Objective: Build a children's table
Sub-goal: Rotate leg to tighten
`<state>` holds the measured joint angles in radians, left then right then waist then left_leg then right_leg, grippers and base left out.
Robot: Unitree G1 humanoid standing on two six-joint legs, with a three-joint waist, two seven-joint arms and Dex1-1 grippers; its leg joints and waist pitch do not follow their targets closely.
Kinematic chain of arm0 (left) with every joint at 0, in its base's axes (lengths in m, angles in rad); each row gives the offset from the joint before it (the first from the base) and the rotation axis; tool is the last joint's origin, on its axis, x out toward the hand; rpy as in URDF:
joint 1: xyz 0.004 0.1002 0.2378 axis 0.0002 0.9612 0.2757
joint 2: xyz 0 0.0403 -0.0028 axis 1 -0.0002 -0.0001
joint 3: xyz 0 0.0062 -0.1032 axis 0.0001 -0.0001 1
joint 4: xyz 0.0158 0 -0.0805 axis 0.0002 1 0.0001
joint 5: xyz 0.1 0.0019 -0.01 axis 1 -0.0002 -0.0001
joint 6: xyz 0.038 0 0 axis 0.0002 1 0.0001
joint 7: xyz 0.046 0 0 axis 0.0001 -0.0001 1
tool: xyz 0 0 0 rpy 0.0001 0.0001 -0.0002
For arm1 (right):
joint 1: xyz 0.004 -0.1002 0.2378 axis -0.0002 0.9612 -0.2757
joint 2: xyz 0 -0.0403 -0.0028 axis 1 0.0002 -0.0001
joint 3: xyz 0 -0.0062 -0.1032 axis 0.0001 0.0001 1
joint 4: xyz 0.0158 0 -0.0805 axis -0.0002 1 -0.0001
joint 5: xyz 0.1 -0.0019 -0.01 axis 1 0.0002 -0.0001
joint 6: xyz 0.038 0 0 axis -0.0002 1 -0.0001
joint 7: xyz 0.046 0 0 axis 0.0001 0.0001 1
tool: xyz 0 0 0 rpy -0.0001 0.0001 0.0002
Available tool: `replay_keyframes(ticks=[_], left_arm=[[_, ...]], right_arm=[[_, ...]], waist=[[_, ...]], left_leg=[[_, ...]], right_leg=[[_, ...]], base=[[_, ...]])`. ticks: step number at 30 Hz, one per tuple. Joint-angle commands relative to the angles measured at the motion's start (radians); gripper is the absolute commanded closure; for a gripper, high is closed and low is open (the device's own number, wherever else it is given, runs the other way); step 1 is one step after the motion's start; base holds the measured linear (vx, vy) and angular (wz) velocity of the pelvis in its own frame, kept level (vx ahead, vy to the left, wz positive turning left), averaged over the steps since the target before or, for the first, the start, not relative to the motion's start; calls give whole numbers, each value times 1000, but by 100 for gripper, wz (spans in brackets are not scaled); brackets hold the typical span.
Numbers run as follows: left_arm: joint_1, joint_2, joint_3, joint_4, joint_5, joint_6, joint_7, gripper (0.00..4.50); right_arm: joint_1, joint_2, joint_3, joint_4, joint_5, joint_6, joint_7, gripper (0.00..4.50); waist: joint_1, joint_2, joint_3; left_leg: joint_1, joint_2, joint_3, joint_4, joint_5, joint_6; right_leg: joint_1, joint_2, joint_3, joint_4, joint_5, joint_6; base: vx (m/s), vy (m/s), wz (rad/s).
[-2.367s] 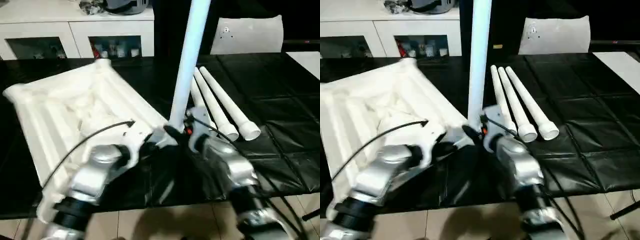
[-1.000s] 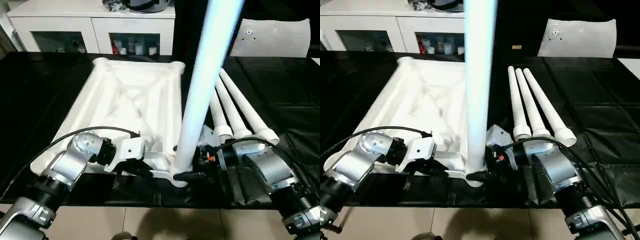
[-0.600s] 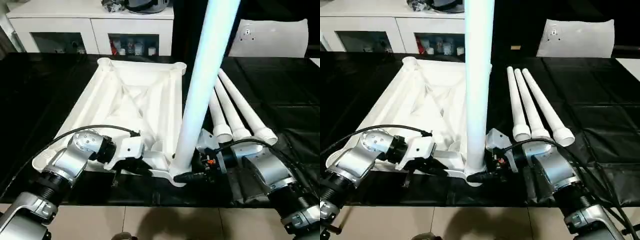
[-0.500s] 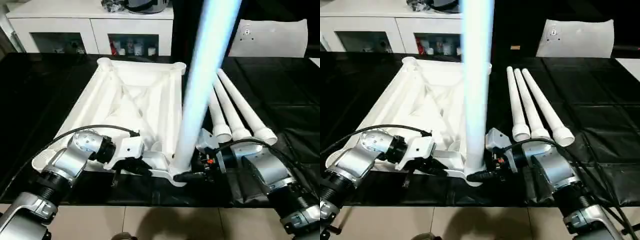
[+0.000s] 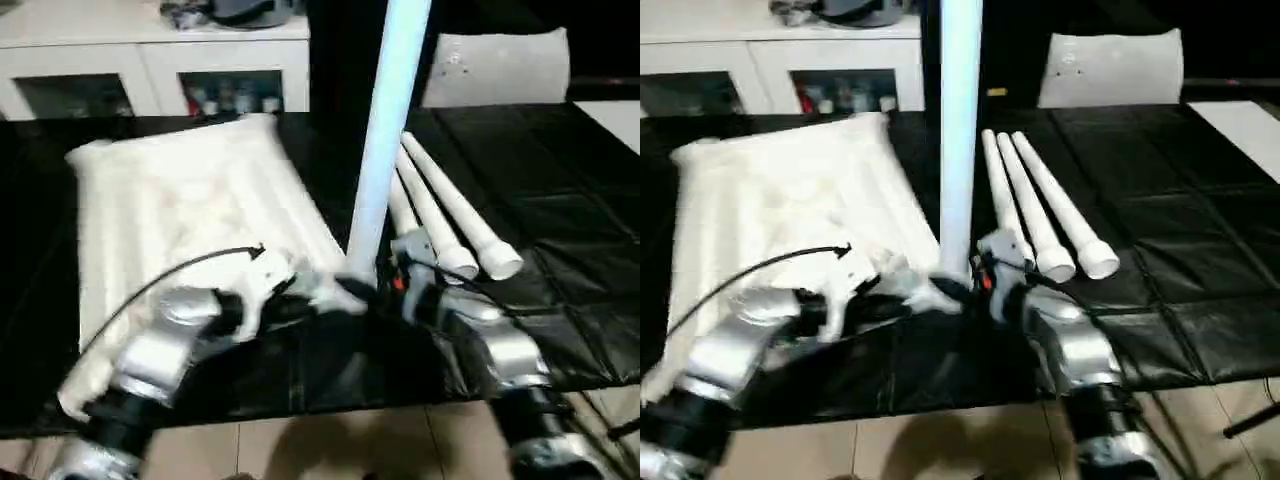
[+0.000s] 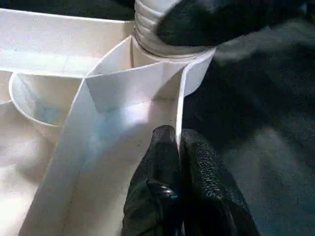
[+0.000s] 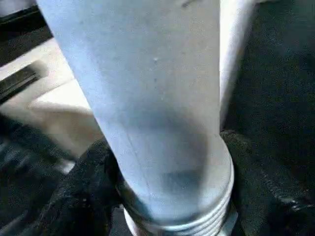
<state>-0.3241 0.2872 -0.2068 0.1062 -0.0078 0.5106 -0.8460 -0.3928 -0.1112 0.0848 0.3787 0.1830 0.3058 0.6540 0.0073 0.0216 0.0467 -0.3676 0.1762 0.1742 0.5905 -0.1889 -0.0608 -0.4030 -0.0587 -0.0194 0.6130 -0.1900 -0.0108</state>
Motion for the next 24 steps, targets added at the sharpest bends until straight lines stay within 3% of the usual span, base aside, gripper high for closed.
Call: replay_keyframes(ticks=[1,2,4,6,7,10,11,12,17,21,24], left_arm=[[-12,-74,40,-37,-10,28,138,450],[-12,-129,41,-47,19,39,219,450],[-17,-154,40,-41,21,37,252,450],[-27,-177,25,-35,31,44,283,450],[-28,-180,22,-36,32,51,288,450],[-36,-173,16,-47,48,77,295,450],[-41,-157,10,-45,58,80,282,450],[-42,-150,8,-44,60,78,275,450],[-45,-74,-1,-3,62,4,205,450],[-47,-37,-5,18,47,-37,153,450],[-60,47,-21,72,22,-141,23,450]], right_arm=[[10,76,76,23,-3,48,-26,174],[-8,115,67,46,-36,69,-131,174],[-16,118,90,56,-84,61,-174,174],[-26,147,69,75,-98,59,-241,174],[-28,154,60,79,-98,53,-257,119],[-28,162,50,75,-95,42,-269,102],[-21,165,42,54,-78,39,-255,82],[-19,166,40,45,-71,38,-250,70],[4,121,63,-18,-89,17,-195,25],[17,90,60,-59,-75,13,-160,5],[42,-15,61,-127,-50,-6,-14,5]], waist=[[10,-13,-53],[9,-13,-54],[7,-11,-54],[11,-11,-56],[12,-10,-56],[14,-8,-55],[14,-2,-54],[11,-6,-54],[3,-2,-53],[5,-2,-56],[13,0,-57]], left_leg=[[1,41,-15,-70,-205,20],[0,39,-14,-69,-192,27],[0,38,-14,-69,-181,27],[1,37,-12,-67,-183,35],[1,37,-12,-68,-185,36],[1,37,-13,-70,-198,34],[1,37,-15,-72,-209,31],[-1,37,-15,-72,-219,28],[1,36,-17,-75,-256,18],[0,38,-17,-73,-230,26],[2,39,-17,-71,-217,39]], right_leg=[[41,-66,33,-88,-317,-182],[41,-64,33,-88,-299,-182],[40,-62,31,-88,-279,-184],[40,-63,33,-88,-259,-181],[40,-63,33,-88,-256,-180],[41,-62,32,-88,-264,-168],[40,-62,32,-88,-271,-163],[41,-62,32,-90,-274,-158],[38,-62,33,-94,-306,-150],[41,-62,34,-88,-251,-161],[43,-62,34,-83,-207,-172]], base=[[0,0,0],[0,0,0],[0,0,0],[0,0,0],[0,0,0],[0,0,0],[0,0,0],[0,0,0],[0,0,0],[0,0,0],[0,0,0]])
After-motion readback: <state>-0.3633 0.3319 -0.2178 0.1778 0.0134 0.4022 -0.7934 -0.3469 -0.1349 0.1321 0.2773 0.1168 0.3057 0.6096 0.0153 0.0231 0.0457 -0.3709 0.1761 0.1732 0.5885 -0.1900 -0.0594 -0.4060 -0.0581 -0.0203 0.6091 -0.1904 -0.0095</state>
